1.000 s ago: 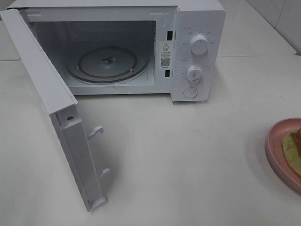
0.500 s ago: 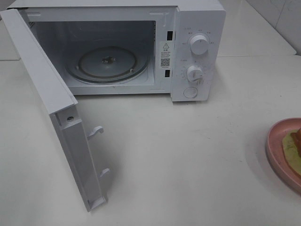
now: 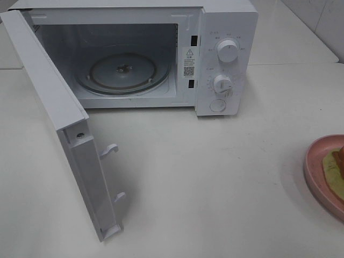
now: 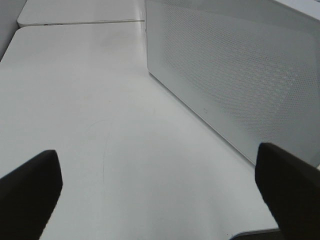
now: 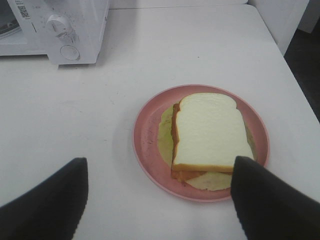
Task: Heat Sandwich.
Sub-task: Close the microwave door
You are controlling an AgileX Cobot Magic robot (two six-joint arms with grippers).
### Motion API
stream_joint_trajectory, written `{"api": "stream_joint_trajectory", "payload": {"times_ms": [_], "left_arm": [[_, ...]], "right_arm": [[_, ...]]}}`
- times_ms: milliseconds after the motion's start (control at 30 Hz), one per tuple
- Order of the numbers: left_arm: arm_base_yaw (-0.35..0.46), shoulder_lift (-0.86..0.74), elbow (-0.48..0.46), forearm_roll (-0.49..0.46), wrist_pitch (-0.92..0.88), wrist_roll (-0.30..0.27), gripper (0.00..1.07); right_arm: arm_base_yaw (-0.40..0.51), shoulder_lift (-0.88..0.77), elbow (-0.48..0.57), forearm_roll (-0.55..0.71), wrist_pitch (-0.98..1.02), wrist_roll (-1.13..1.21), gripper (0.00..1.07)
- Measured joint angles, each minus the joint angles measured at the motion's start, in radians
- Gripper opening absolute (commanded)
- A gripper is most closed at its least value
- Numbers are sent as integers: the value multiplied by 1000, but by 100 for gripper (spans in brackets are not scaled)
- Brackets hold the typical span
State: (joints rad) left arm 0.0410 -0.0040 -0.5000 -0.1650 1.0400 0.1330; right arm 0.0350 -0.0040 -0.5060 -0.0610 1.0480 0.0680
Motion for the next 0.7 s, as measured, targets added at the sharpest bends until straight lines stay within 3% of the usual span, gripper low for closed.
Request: {"api": "stream_joint_trajectory", "payload": {"times_ms": [700], "left_arm": [[0, 0, 0, 0, 0, 0, 101]], "right_arm": [[0, 0, 0, 0, 0, 0, 76]]}}
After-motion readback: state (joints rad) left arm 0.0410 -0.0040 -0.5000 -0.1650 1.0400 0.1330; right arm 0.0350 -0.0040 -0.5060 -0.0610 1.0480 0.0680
